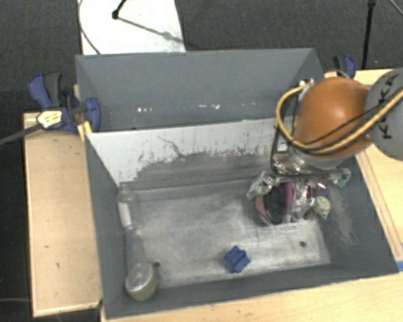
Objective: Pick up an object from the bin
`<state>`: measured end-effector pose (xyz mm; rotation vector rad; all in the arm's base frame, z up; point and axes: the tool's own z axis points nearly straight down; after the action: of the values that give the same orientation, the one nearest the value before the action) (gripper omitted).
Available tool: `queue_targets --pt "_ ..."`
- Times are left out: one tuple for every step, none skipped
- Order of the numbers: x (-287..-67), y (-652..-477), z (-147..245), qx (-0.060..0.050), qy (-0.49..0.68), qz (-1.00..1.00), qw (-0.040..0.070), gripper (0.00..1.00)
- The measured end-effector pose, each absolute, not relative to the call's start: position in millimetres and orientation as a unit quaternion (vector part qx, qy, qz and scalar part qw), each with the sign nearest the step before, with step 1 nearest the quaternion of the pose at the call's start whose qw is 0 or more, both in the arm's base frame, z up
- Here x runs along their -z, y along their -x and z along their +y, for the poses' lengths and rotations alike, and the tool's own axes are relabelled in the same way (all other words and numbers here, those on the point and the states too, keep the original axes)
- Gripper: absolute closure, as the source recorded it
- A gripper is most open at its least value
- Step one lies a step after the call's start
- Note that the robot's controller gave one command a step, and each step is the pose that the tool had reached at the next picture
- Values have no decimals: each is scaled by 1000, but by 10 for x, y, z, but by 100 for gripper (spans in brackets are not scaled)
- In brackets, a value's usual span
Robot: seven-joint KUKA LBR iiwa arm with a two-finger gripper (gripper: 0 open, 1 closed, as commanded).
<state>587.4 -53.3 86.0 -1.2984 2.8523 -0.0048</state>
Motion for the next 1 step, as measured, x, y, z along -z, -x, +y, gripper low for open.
queue_targets --pt "-863 -5872 -502 -1 413 911 3 100"
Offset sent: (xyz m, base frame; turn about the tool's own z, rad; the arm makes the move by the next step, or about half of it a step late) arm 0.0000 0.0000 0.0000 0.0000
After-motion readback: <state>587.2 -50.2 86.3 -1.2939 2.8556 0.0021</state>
